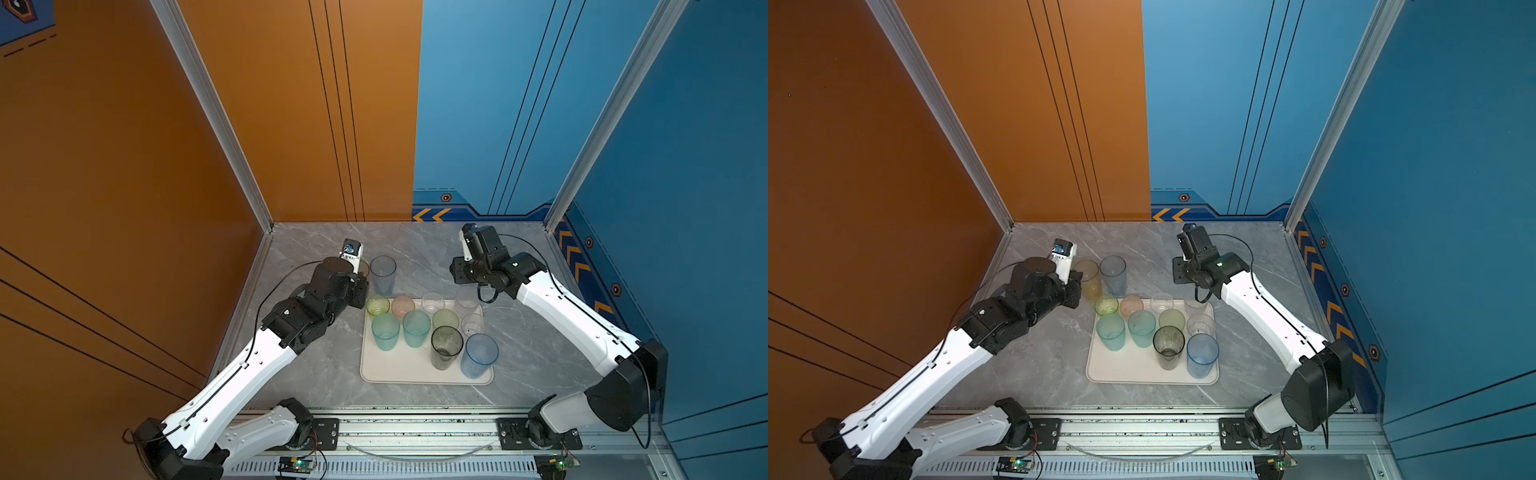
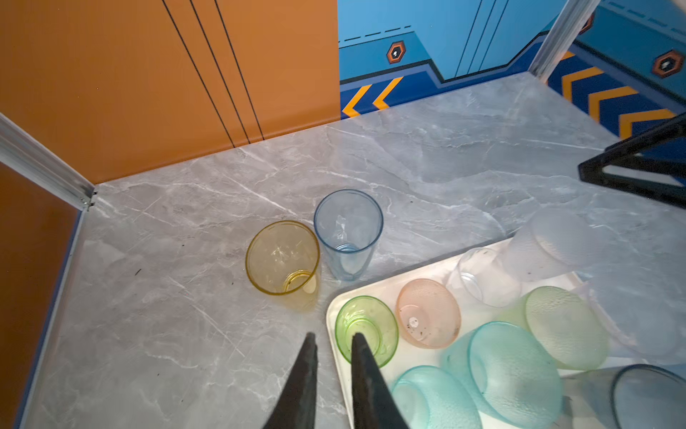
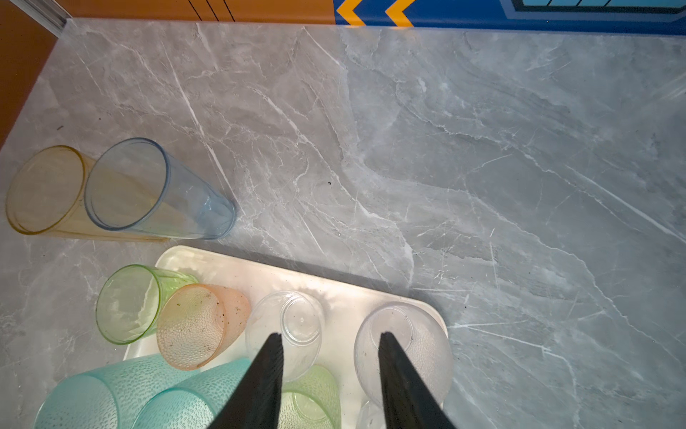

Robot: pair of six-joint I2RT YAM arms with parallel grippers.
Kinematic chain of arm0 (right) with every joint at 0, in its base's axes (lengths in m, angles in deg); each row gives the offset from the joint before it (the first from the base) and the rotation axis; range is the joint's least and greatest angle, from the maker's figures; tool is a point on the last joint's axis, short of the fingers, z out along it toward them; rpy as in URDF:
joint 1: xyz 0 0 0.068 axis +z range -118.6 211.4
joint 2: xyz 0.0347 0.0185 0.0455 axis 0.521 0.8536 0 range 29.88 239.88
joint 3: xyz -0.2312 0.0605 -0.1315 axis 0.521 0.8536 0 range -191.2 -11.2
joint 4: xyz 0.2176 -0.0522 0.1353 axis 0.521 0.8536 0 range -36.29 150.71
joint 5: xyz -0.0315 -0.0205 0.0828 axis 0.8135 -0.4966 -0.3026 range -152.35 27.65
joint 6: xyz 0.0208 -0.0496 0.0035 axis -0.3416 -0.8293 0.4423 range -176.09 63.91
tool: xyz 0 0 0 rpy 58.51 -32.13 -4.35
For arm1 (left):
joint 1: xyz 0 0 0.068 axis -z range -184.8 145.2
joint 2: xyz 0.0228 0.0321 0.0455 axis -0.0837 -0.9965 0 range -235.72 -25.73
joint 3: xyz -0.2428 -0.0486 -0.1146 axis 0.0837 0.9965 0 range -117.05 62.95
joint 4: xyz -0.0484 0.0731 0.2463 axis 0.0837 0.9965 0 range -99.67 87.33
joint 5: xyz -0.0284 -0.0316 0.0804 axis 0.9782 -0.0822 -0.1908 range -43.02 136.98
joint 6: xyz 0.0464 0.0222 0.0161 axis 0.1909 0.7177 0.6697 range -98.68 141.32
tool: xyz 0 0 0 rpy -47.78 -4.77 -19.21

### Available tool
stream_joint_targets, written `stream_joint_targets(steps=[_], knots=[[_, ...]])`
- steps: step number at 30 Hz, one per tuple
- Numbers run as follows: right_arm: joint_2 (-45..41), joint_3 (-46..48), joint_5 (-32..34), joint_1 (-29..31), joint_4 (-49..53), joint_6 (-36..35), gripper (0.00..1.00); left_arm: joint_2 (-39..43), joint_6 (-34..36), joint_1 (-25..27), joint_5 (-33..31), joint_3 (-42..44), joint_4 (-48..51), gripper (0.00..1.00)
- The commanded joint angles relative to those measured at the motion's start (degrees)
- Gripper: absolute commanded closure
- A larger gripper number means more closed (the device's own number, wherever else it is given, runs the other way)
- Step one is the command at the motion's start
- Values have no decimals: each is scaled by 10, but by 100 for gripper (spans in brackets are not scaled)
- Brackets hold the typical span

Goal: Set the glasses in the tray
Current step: 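Raise the left gripper toward the yellow cup while the right gripper approaches the blue cup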

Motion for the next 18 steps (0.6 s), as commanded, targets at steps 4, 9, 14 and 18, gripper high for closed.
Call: stream_joint_targets(steps=[4,9,14,18], knots=[[51,-81,24,41,32,-10,59,13,-14,-16,-63,16,-7,79],[101,-140,21,70,58,-19,59,41,-16,-27,-87,38,-7,79],[163,-204,23,97,87,-25,62,62,-16,-51,-83,62,1,78],[217,-262,21,116,106,-26,65,73,-17,-72,-74,69,2,78]])
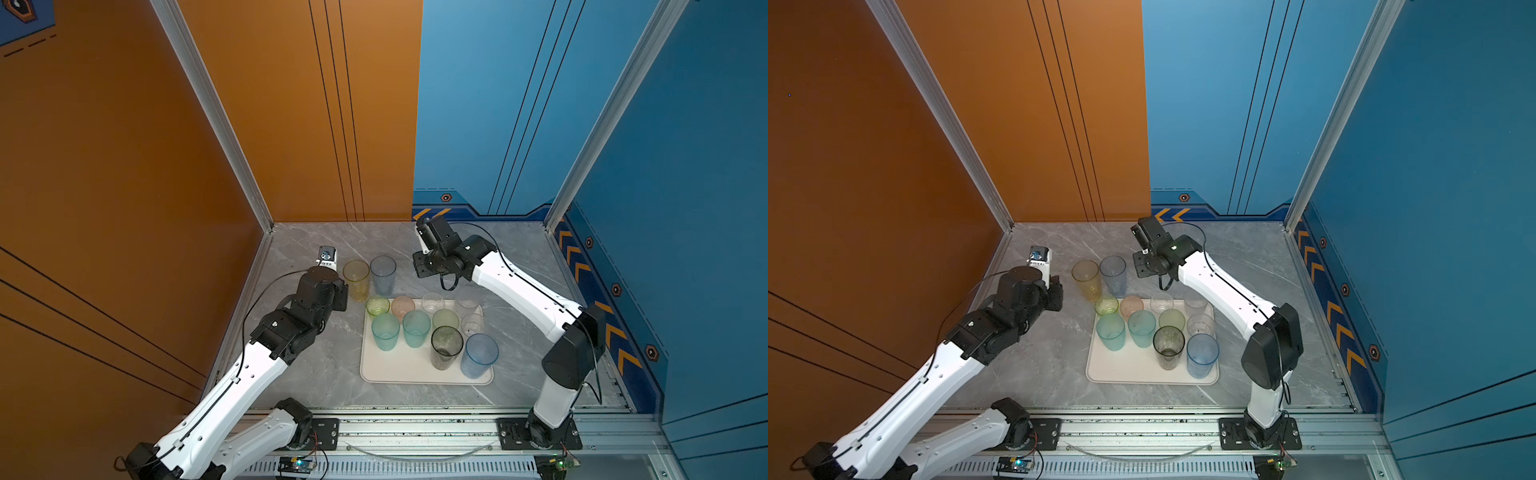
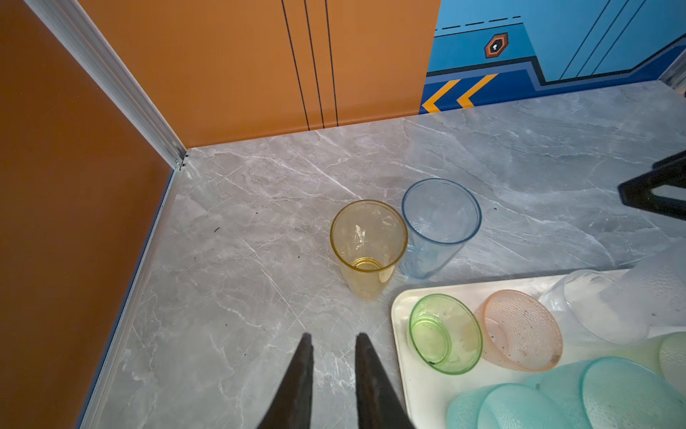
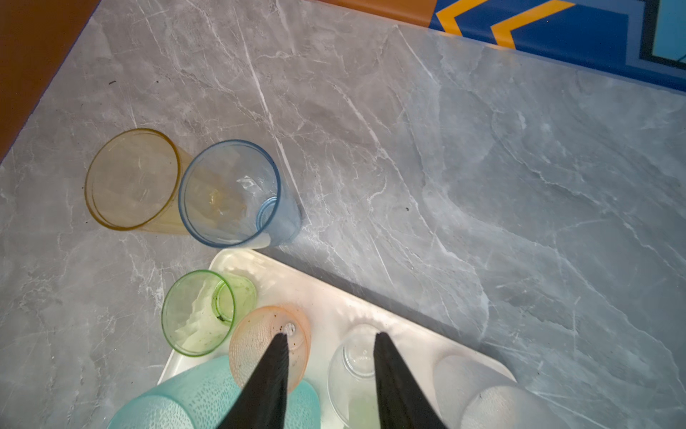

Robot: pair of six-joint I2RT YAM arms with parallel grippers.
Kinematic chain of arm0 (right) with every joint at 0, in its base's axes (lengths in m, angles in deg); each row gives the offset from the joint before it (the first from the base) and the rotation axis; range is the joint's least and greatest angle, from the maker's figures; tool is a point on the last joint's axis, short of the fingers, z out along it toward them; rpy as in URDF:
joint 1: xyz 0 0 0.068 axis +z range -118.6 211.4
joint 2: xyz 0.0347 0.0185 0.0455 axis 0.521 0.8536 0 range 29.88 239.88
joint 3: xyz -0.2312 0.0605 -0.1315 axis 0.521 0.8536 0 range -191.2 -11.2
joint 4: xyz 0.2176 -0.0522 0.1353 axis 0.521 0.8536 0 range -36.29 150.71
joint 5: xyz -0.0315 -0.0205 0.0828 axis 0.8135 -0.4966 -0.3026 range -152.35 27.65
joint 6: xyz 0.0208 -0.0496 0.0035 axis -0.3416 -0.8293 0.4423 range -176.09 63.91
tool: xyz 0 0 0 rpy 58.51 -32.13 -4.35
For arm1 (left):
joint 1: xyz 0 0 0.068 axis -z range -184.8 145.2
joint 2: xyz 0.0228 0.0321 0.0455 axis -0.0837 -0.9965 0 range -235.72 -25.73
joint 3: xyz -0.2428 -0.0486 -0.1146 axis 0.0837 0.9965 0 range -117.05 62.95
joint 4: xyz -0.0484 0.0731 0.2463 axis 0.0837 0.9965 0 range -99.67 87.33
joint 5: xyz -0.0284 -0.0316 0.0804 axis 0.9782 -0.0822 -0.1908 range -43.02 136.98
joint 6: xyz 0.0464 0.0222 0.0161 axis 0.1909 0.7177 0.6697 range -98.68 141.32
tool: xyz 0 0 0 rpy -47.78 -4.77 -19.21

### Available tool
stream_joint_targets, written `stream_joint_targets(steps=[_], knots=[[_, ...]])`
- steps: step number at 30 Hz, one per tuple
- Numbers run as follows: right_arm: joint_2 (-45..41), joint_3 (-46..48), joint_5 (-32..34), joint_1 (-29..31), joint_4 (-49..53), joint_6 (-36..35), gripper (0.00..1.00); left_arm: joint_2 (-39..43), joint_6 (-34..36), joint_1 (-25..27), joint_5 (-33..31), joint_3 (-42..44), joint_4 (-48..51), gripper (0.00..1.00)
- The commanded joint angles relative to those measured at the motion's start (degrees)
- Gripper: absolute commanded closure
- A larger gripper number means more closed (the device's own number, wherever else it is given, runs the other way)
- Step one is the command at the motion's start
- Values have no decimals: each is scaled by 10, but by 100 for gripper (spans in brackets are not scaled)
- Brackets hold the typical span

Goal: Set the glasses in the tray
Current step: 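Raise the left gripper toward the yellow cup while the right gripper approaches the blue cup, then lower the right gripper over the rim of the light blue tall cup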

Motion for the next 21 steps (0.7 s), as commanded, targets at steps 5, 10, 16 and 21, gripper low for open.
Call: stream_joint_targets(steps=[5,10,16,21], knots=[[69,-77,-2,16,42,-4,67,7,-8,-27,11,13,1,78],[114,-128,-10,15,56,-2,68,-4,-6,-37,29,12,-5,78],[168,-184,-25,11,67,4,68,-8,-3,-48,44,14,-12,78],[201,-224,-32,7,82,6,68,-11,-1,-57,51,16,-16,78]])
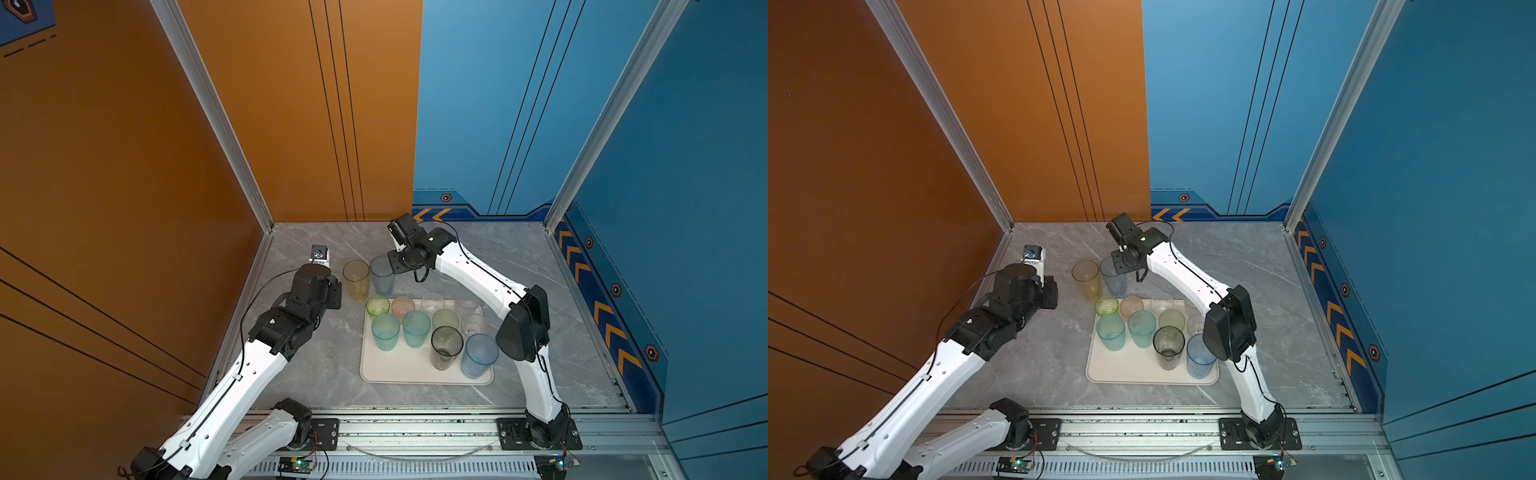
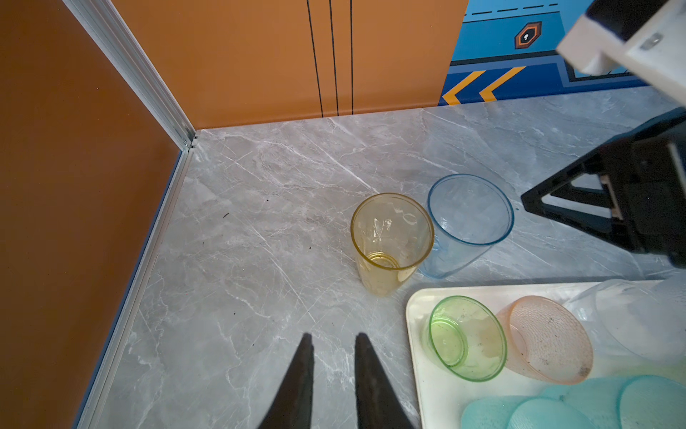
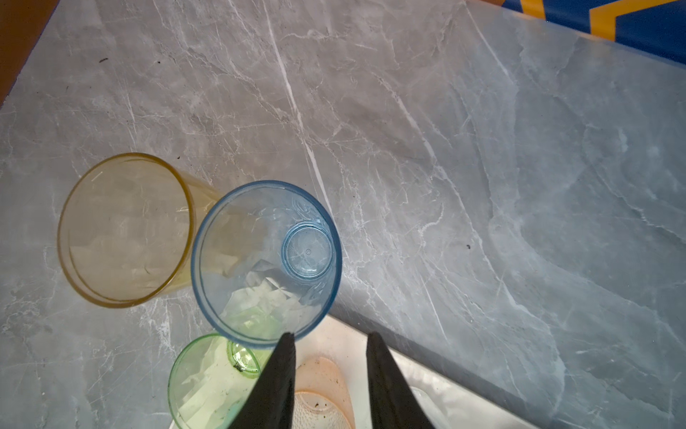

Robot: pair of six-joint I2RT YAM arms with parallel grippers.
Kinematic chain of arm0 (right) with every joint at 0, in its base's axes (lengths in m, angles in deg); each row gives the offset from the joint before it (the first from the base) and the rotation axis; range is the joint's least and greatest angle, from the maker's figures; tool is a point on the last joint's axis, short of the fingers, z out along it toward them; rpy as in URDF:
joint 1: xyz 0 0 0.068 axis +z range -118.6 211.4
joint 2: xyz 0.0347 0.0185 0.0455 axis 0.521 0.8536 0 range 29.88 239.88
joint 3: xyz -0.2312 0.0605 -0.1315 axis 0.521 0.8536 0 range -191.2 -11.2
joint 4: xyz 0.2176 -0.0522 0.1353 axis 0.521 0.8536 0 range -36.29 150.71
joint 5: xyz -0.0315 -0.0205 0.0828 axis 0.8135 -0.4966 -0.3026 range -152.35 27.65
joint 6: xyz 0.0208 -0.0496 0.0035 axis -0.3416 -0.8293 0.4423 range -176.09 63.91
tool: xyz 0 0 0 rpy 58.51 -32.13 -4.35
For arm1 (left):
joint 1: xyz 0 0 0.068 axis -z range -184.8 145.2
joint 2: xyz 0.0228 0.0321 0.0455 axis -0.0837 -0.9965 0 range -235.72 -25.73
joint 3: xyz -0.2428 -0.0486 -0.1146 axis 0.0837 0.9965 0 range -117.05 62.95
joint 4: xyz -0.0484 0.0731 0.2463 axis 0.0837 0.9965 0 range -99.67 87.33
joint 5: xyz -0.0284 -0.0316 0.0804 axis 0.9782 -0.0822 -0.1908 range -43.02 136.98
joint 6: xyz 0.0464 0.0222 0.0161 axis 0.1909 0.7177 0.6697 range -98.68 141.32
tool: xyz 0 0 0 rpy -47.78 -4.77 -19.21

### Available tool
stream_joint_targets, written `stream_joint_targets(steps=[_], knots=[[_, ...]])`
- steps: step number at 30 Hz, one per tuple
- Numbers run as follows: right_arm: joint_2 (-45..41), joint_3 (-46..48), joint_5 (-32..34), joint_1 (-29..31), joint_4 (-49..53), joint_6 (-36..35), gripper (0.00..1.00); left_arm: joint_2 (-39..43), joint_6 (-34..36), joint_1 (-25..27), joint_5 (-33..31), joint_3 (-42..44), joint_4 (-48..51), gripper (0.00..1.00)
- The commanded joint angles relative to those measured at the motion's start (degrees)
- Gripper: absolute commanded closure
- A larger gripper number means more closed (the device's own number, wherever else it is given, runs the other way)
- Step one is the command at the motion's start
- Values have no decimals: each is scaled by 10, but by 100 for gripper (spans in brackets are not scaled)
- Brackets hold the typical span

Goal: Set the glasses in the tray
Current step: 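Lower the right gripper over the rim of the light blue tall cup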

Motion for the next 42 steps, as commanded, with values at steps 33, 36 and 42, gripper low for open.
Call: stream_joint_targets(steps=[33,36,42], knots=[[100,-105,-42,-30,47,15,74,-19,-6,-53,74,42,-52,78],[103,-109,-43,-30,48,15,75,-20,-6,-56,77,42,-53,78],[109,-119,-50,-29,50,14,78,-23,-7,-59,83,47,-59,78]])
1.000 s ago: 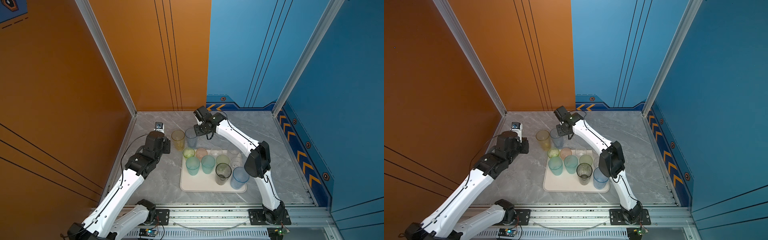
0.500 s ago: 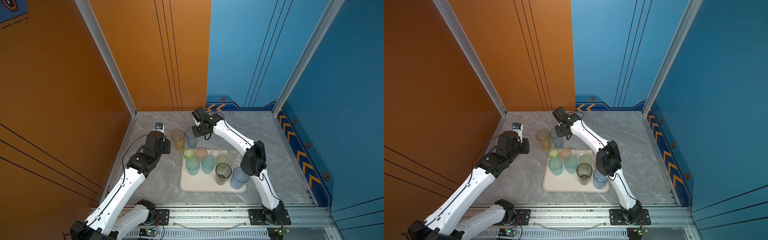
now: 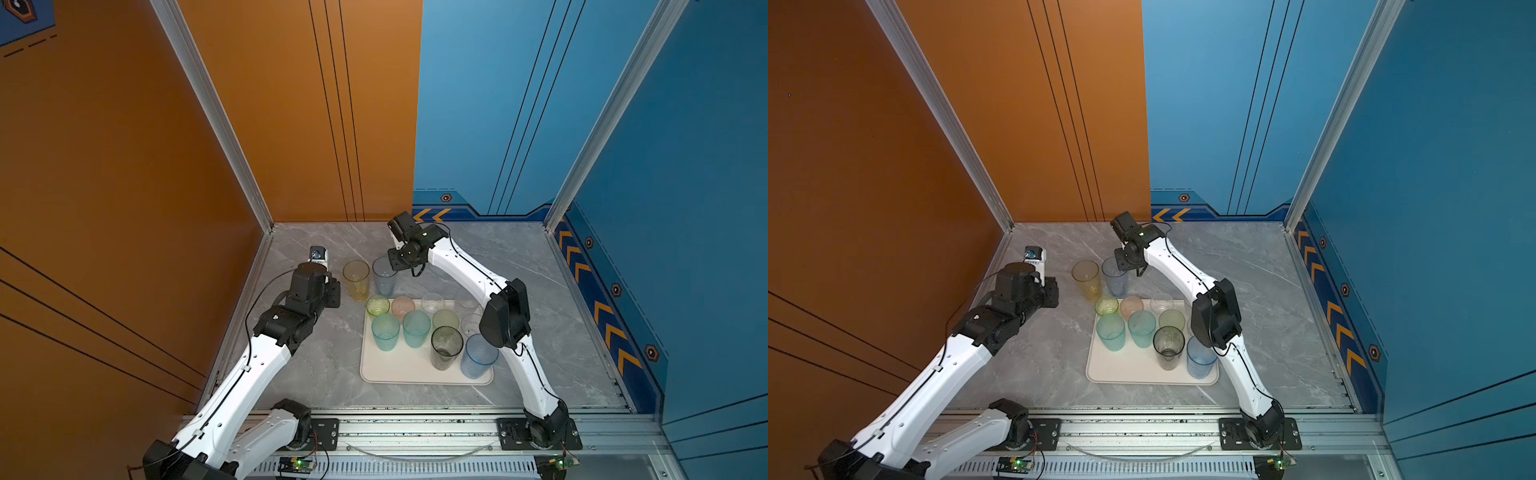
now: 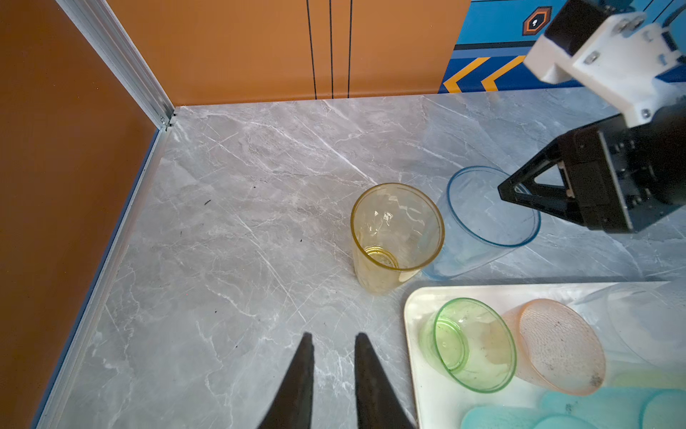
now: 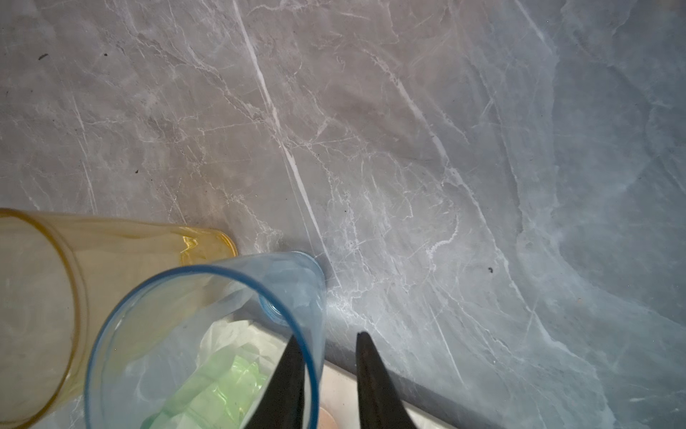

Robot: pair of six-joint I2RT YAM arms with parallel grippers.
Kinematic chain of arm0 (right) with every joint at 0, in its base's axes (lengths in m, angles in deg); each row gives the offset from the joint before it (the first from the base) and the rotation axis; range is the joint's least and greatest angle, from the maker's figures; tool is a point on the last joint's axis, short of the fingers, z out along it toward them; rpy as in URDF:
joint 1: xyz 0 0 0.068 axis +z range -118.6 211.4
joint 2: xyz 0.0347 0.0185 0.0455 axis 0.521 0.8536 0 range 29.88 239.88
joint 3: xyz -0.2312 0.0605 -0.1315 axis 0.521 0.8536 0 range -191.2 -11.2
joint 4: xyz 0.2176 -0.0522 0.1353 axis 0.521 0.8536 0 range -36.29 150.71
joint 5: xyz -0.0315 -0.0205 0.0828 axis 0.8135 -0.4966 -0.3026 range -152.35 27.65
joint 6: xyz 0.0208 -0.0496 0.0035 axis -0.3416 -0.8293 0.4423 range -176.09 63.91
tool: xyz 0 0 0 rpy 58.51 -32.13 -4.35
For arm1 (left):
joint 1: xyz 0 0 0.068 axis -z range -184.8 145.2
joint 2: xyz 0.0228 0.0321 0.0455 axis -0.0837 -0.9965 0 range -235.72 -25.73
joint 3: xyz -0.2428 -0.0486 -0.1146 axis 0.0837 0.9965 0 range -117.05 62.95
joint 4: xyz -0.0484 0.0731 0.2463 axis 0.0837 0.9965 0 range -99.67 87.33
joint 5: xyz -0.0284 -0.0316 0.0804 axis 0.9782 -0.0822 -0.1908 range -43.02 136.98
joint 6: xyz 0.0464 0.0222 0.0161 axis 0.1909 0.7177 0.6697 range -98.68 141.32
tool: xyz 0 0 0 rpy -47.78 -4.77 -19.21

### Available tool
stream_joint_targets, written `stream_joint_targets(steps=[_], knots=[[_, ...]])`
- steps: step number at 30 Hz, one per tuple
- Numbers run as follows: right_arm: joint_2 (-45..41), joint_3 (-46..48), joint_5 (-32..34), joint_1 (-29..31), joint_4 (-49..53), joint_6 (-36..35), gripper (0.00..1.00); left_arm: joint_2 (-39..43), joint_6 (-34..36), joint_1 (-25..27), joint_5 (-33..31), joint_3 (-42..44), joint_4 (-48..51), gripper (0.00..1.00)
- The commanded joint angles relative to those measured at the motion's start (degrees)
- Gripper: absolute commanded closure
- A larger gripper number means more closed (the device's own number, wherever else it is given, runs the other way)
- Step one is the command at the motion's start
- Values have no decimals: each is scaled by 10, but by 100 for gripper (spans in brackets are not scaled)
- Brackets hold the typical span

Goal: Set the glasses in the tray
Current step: 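Lower the right gripper over the rim of the light blue tall cup, then close the right gripper on the blue cup rim and lift it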

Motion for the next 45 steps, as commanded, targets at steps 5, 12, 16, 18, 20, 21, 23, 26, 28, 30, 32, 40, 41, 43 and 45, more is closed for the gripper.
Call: stream_joint_targets(steps=[5,12,16,18,20,21,23,26,28,30,32,40,41,43,45], knots=[[16,-29,-14,4,23,7,84,-4,-7,-10,20,12,-13,79],[18,-31,-13,6,24,5,92,-5,-7,-14,22,14,-13,79],[17,-30,-8,8,25,2,98,-5,-8,-16,25,15,-13,79],[16,-31,-3,9,25,-1,100,-5,-7,-16,26,15,-13,79],[13,-30,3,11,24,-3,100,-4,-7,-15,26,15,-12,79],[12,-30,8,12,24,-5,100,-3,-7,-16,26,15,-12,79],[9,-30,15,12,24,-8,100,-3,-8,-16,27,15,-11,79],[3,-27,21,12,19,-10,100,-4,-9,-16,29,16,-11,79],[-9,-14,25,12,5,-10,100,-5,-9,-16,31,15,-10,79],[-27,9,31,12,-18,-8,100,-6,-9,-16,31,15,-9,79],[-51,41,36,12,-47,-6,100,-6,-9,-17,31,15,-7,79],[-150,153,31,11,-141,4,100,-6,-14,-16,35,13,-5,79],[-169,162,31,10,-148,4,100,-7,-15,-16,36,13,-5,79],[-188,179,33,9,-162,3,100,-10,-17,-16,37,13,-5,79],[-208,196,39,7,-175,0,100,-11,-18,-16,38,14,-6,79]])
